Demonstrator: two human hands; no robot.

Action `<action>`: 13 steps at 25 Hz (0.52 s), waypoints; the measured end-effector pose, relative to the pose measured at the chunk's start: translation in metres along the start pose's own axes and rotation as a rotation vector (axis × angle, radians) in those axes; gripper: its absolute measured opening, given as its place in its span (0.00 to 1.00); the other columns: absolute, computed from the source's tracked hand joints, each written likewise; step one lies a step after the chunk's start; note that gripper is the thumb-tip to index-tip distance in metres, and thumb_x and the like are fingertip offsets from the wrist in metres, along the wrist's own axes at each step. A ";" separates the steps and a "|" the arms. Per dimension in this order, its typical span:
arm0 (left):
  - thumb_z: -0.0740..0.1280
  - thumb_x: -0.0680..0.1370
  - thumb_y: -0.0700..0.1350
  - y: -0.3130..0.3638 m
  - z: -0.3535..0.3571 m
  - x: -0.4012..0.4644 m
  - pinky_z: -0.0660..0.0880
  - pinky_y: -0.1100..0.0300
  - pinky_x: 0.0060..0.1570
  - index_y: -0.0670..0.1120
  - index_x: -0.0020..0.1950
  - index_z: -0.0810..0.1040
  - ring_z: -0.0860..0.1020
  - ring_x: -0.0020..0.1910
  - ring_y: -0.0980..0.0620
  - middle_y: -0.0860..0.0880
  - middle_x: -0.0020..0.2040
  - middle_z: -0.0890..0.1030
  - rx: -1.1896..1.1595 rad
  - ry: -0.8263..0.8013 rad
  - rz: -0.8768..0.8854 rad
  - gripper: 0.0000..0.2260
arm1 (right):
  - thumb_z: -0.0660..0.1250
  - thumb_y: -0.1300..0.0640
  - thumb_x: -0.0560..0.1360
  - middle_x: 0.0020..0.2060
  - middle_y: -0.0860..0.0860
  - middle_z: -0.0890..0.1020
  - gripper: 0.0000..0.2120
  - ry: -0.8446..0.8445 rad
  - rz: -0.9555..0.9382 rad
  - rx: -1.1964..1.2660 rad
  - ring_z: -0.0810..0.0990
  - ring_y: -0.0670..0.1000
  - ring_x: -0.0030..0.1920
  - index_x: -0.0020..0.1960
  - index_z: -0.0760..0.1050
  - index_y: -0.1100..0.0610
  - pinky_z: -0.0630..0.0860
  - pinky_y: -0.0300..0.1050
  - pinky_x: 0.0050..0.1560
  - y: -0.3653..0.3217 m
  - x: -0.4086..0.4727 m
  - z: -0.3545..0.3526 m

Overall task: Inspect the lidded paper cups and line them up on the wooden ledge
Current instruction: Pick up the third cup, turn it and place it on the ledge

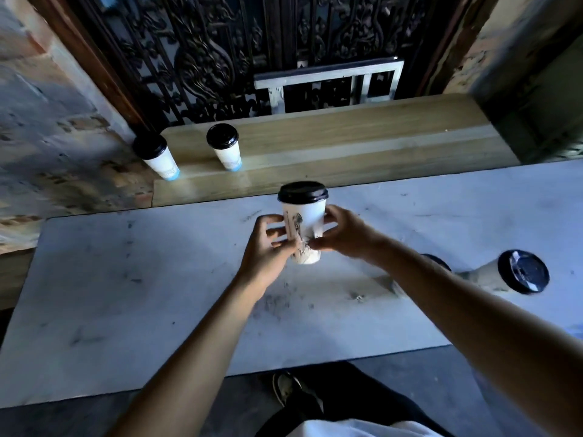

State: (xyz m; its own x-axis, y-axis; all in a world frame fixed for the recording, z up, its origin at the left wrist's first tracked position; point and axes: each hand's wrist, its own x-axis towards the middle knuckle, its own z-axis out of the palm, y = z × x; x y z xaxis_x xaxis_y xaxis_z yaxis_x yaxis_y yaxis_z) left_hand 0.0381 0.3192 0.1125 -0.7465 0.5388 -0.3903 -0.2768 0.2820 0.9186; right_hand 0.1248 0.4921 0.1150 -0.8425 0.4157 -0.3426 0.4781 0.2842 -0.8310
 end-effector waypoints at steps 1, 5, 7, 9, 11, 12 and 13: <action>0.75 0.72 0.31 0.009 0.002 0.022 0.79 0.56 0.47 0.43 0.63 0.72 0.83 0.52 0.47 0.41 0.61 0.82 0.023 0.005 -0.004 0.23 | 0.81 0.62 0.67 0.56 0.54 0.84 0.26 -0.011 -0.003 0.012 0.83 0.54 0.58 0.63 0.78 0.59 0.81 0.52 0.57 -0.005 0.022 -0.008; 0.73 0.71 0.28 0.034 0.013 0.111 0.80 0.58 0.48 0.42 0.68 0.72 0.84 0.54 0.46 0.43 0.65 0.81 0.160 0.044 -0.015 0.27 | 0.78 0.69 0.68 0.59 0.57 0.84 0.26 -0.112 -0.009 0.066 0.82 0.56 0.62 0.64 0.77 0.62 0.81 0.54 0.59 -0.014 0.118 -0.035; 0.73 0.70 0.27 0.035 0.015 0.166 0.80 0.56 0.52 0.41 0.69 0.72 0.83 0.58 0.43 0.42 0.64 0.81 0.191 0.074 -0.005 0.29 | 0.78 0.70 0.67 0.59 0.57 0.83 0.28 -0.122 -0.010 0.040 0.81 0.56 0.62 0.65 0.75 0.62 0.82 0.52 0.56 -0.009 0.174 -0.044; 0.73 0.70 0.27 0.032 0.014 0.219 0.81 0.57 0.50 0.42 0.69 0.71 0.84 0.57 0.43 0.42 0.62 0.82 0.196 0.075 0.009 0.30 | 0.79 0.67 0.67 0.60 0.56 0.82 0.32 -0.109 -0.021 -0.021 0.82 0.55 0.59 0.69 0.72 0.60 0.82 0.53 0.57 -0.001 0.223 -0.049; 0.74 0.70 0.28 0.024 0.013 0.268 0.82 0.58 0.48 0.43 0.66 0.70 0.84 0.54 0.45 0.43 0.60 0.82 0.230 0.070 0.057 0.28 | 0.81 0.64 0.66 0.59 0.57 0.82 0.38 -0.075 -0.089 -0.104 0.83 0.55 0.56 0.72 0.68 0.58 0.81 0.55 0.58 0.007 0.269 -0.054; 0.74 0.70 0.29 0.020 0.012 0.287 0.82 0.61 0.47 0.43 0.65 0.68 0.84 0.52 0.48 0.43 0.60 0.81 0.256 0.065 0.087 0.28 | 0.81 0.63 0.66 0.59 0.57 0.82 0.41 -0.063 -0.132 -0.137 0.83 0.55 0.56 0.73 0.65 0.57 0.81 0.55 0.57 0.013 0.286 -0.054; 0.75 0.70 0.29 0.016 0.012 0.305 0.83 0.62 0.46 0.43 0.64 0.66 0.83 0.51 0.50 0.43 0.60 0.80 0.278 0.063 0.123 0.29 | 0.81 0.62 0.66 0.60 0.57 0.82 0.42 -0.048 -0.181 -0.170 0.83 0.55 0.56 0.74 0.63 0.56 0.81 0.54 0.57 0.019 0.301 -0.054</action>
State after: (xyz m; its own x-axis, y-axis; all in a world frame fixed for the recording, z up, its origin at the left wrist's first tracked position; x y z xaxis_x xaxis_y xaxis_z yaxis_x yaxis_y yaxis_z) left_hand -0.1866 0.4979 0.0079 -0.8027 0.5347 -0.2642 -0.0119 0.4287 0.9034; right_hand -0.1062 0.6695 0.0200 -0.9269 0.3050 -0.2188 0.3503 0.4931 -0.7963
